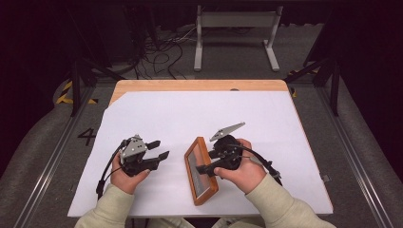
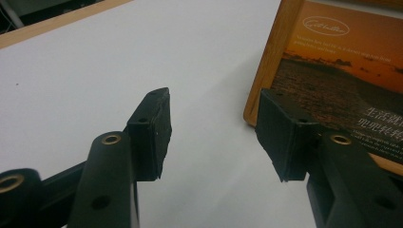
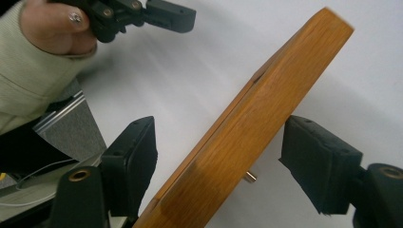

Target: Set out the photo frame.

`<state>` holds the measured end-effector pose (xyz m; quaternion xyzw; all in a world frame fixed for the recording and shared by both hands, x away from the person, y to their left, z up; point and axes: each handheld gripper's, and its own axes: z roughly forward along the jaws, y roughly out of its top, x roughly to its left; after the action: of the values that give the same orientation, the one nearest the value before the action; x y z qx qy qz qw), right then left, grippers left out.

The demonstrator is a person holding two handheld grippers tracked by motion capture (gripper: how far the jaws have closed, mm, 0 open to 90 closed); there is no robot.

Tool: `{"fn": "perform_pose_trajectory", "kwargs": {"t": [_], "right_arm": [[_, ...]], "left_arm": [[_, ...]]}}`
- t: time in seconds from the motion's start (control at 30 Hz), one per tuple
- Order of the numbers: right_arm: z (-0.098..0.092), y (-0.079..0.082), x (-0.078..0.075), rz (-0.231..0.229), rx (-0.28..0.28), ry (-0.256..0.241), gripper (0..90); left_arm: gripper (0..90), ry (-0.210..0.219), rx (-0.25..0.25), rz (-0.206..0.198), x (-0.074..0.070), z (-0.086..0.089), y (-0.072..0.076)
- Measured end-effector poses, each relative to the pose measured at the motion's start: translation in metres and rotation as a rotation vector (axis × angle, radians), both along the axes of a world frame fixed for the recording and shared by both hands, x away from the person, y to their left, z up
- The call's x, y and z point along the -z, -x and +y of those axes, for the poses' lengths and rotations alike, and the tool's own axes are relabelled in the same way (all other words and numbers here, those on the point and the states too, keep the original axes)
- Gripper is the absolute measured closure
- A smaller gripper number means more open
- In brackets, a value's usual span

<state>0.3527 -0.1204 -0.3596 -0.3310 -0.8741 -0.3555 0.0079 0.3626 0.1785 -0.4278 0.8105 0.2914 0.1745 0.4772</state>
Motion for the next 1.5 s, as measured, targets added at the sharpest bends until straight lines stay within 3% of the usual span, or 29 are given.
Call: {"fn": "perform_pose_trajectory", "kwargs": {"t": [0.23,0.47,0.53,0.6,0.67,0.73,0.8,0.87,1.1,1.23,1.37,1.4,1.43,1.5], "right_arm": [[0.011,-0.012,0.017,0.053,0.016,0.055,32.7],[0.016,-0.016,0.024,0.106,0.015,0.053,43.1],[0.016,-0.016,0.023,0.109,0.025,0.052,43.9],[0.015,-0.016,0.024,0.143,0.049,0.046,46.6],[0.014,-0.014,0.025,0.176,0.099,0.031,50.4],[0.013,-0.014,0.024,0.171,0.109,0.033,53.1],[0.011,-0.015,0.019,0.188,0.114,0.032,64.7],[0.011,-0.016,0.016,0.206,0.095,0.055,69.9],[0.014,-0.019,0.012,0.204,0.016,0.082,70.6],[0.012,-0.025,-0.001,0.148,-0.043,0.123,70.7],[0.007,-0.036,-0.021,0.083,-0.144,0.151,70.6],[0.007,-0.036,-0.021,0.083,-0.144,0.151,70.6],[0.007,-0.044,-0.031,0.024,-0.237,0.18,70.7],[0.007,-0.049,-0.037,-0.023,-0.307,0.209,70.6]], "left_arm": [[46.6,-0.001,0.002,-0.004,0.0,-0.001,0.0],[47.6,-0.001,0.0,-0.005,0.0,0.0,0.001],[47.6,-0.001,0.0,-0.004,0.0,-0.001,0.0],[47.7,-0.002,0.0,-0.004,0.0,-0.001,0.001],[47.8,-0.001,0.001,-0.005,0.0,-0.001,0.001],[48.0,0.001,0.0,-0.005,0.0,-0.001,0.001],[48.3,-0.008,0.007,-0.004,0.001,-0.002,0.0],[48.3,-0.008,0.007,-0.002,0.001,-0.003,0.001],[48.1,0.004,-0.002,-0.002,0.0,0.001,0.001],[48.0,0.006,-0.004,-0.002,0.0,0.001,0.0],[48.0,0.01,-0.006,0.001,0.001,0.003,0.0],[48.0,0.01,-0.006,0.001,0.001,0.003,0.0],[48.0,0.007,-0.007,0.003,0.001,0.003,0.0],[47.9,0.007,-0.005,0.003,0.001,0.003,0.0]]}}
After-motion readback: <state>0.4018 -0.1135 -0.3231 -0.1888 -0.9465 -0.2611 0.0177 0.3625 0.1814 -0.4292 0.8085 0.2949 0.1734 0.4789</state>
